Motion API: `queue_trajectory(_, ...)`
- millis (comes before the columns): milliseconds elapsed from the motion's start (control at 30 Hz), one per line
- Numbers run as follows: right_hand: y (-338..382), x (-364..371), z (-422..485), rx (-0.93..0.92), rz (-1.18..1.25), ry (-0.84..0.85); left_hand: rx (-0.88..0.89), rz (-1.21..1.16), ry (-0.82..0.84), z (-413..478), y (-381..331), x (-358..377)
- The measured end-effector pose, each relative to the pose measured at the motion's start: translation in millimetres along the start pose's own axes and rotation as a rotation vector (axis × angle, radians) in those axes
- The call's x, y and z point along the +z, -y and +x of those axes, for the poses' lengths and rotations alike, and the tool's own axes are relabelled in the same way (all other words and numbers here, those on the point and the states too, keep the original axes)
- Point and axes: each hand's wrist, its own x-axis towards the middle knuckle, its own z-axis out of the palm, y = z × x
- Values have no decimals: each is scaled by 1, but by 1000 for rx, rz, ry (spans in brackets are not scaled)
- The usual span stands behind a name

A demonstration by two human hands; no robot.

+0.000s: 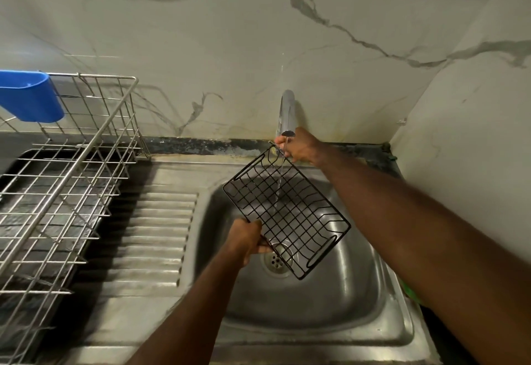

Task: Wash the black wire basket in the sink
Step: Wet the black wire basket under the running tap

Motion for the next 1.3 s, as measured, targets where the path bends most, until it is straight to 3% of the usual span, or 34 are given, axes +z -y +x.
queue_trajectory(133,-18,-1,7,-16,35,20,2,-1,1,0,-1,-1)
queue_trajectory(400,-42,-14,-70,-30,264,-383,-30,-11,-30,-3,5,9)
queue_trajectory(533,-68,-13,-124,1,113,-233,-80,1,12,-9,14,16)
queue_trajectory(667,-79,-25,-172,-18,273,-381,-123,31,46,-22,33,24)
queue_trajectory(733,-85,-20,-188,-47,306,-345,-156,-16,84,-31,40,30)
queue_trajectory(833,-102,-4,-206,-54,-4,-162,-194,-177,130,-42,43,38)
queue_trajectory(1000,-115,-7,-237,89,176,-538,-265,-433,146,-58,49,44)
queue_trajectory(1100,-123,9,-250,275,158,-427,-277,-515,143,-67,56,49)
queue_trajectory(1233,-133,14,-251,330,193,-364,-287,-456,179,-83,54,57)
queue_trajectory(1300,-136,6,-249,339,222,-393,-272,-200,285,-92,52,52)
